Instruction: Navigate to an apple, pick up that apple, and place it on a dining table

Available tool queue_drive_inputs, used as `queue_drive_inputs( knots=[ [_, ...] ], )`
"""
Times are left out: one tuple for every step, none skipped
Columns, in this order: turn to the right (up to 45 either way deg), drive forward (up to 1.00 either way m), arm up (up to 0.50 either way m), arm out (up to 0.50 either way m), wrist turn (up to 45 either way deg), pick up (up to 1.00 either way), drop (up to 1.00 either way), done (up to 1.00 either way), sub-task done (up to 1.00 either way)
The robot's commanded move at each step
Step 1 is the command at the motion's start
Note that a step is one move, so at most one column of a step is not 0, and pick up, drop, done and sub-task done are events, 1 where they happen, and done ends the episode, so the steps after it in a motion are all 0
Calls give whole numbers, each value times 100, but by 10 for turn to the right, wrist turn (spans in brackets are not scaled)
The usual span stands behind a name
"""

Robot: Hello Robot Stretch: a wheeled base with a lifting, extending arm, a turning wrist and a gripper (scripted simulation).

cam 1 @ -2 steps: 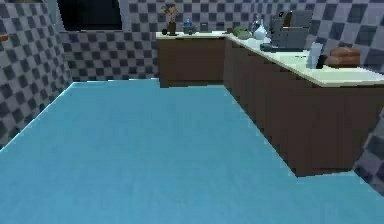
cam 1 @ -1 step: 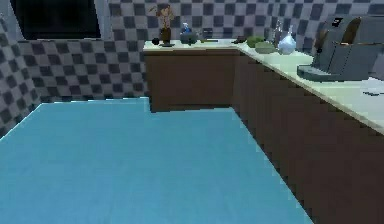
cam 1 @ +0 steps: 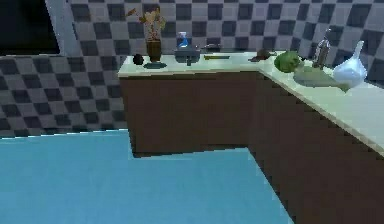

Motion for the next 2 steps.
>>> queue_drive_inputs(
  knots=[
    [0, 100, 0, 0, 0, 0, 0, 0, 0],
    [60, 0, 0, 0, 0, 0, 0, 0, 0]
  ],
)
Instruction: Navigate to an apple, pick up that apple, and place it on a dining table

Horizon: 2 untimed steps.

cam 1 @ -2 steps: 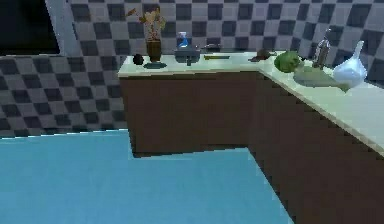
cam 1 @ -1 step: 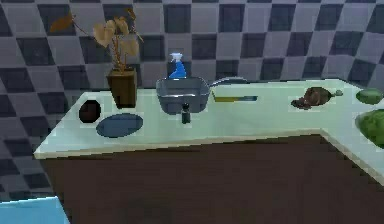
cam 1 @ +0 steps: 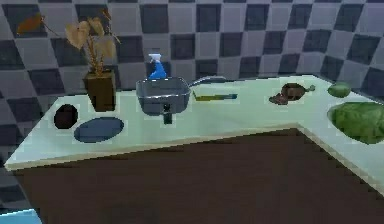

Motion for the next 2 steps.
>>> queue_drive_inputs(
  knots=[
    [0, 20, 0, 0, 0, 0, 0, 0, 0],
    [-450, 0, 0, 0, 0, 0, 0, 0, 0]
  ],
)
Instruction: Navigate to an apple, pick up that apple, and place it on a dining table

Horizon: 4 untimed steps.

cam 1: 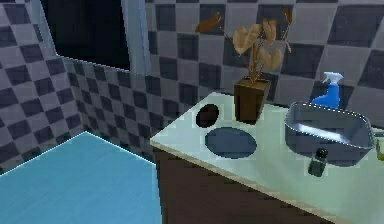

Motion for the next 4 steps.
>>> queue_drive_inputs(
  knots=[
    [-30, 0, 0, 0, 0, 0, 0, 0, 0],
    [450, 0, 0, 0, 0, 0, 0, 0, 0],
    [420, 0, 0, 0, 0, 0, 0, 0, 0],
    [0, 50, 0, 0, 0, 0, 0, 0, 0]
  ],
)
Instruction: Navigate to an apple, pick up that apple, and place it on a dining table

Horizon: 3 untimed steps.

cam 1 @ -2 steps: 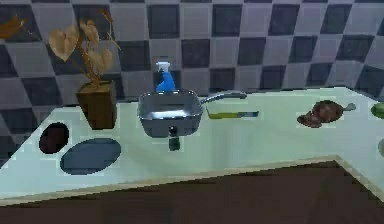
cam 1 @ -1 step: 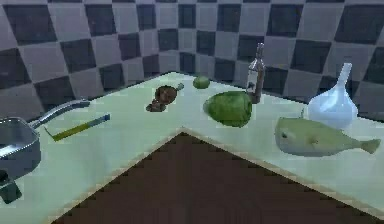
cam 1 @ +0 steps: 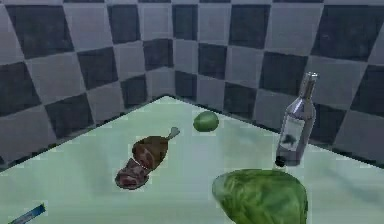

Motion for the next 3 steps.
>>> queue_drive_inputs(
  knots=[
    [-450, 0, 0, 0, 0, 0, 0, 0, 0],
    [-360, 0, 0, 0, 0, 0, 0, 0, 0],
    [0, 0, 50, 0, 0, 0, 0, 0, 0]
  ],
)
